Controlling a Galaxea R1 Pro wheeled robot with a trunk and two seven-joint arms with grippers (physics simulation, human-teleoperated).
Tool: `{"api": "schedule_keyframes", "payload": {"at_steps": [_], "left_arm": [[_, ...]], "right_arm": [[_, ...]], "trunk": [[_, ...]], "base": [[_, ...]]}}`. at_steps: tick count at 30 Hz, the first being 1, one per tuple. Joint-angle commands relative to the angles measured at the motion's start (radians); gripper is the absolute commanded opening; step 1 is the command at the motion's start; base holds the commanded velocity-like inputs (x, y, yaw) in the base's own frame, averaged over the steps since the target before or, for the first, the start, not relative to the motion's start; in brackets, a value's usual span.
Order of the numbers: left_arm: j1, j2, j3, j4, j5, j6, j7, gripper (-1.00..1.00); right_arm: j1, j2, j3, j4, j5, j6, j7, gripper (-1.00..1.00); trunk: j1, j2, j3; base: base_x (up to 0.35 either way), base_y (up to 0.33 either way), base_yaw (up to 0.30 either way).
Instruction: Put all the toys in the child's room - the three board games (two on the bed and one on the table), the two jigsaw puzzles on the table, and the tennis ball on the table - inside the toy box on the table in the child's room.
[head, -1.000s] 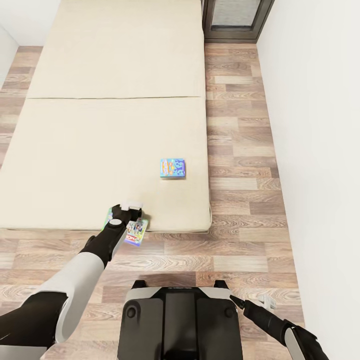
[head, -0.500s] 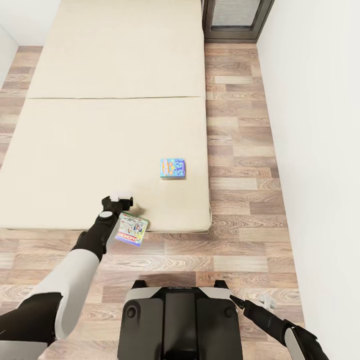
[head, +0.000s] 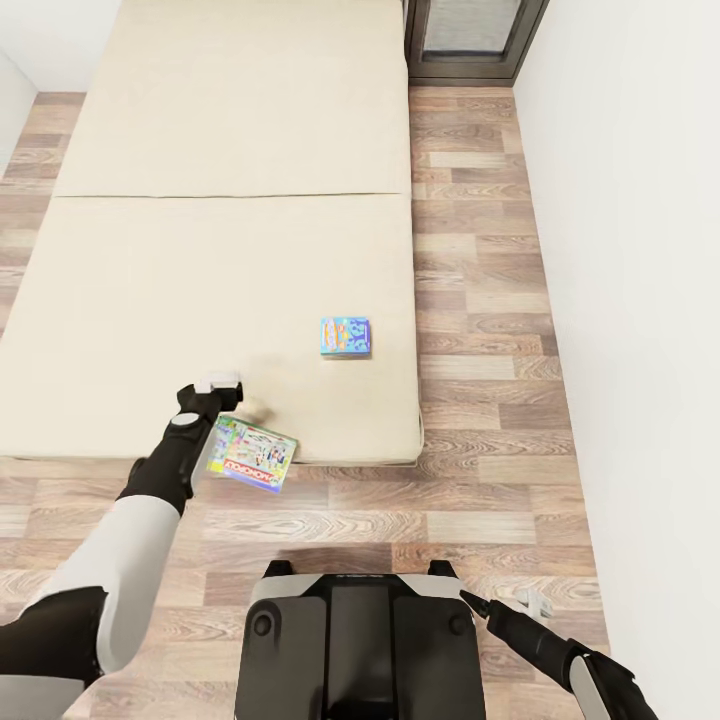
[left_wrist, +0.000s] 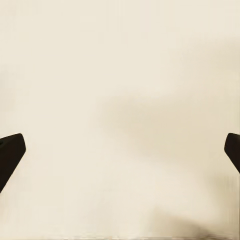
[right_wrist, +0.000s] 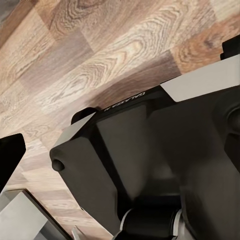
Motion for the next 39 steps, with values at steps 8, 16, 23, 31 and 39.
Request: {"api": "schedule_keyframes", "payload": {"at_steps": [8,16,23,31,39], "left_arm": [[0.002,0.113,0.047,-0.089,0.010,0.211,-0.251,1.00],[0.006,0.327,0.265,-0.160,0.006,0.495,-0.836,1.00],[0.086,0.575,0.294,-0.159,0.003,0.598,-1.475,1.00],[0.222,0.684,0.294,-0.144,0.017,0.604,-1.662,1.00],[0.309,0.688,0.294,-0.118,0.021,0.599,-1.662,1.00]], "right_arm": [[0.000,-0.002,-0.003,0.000,-0.015,0.008,0.003,1.00],[0.000,-0.009,-0.003,0.000,-0.018,0.008,0.004,1.00],[0.000,-0.012,-0.003,0.000,-0.018,0.008,0.007,1.00],[0.000,-0.015,-0.003,0.000,-0.018,0.011,0.014,1.00],[0.000,-0.016,-0.003,0.000,-0.019,0.013,0.014,1.00]], "trunk": [[0.001,-0.001,-0.001],[0.001,-0.001,-0.001],[0.001,-0.001,-0.001],[0.001,-0.001,-0.001],[0.001,-0.001,-0.001]], "base": [[0.000,0.000,0.000],[0.000,0.000,0.000],[0.000,0.000,0.000],[0.000,0.000,0.000],[0.000,0.000,0.000]]}}
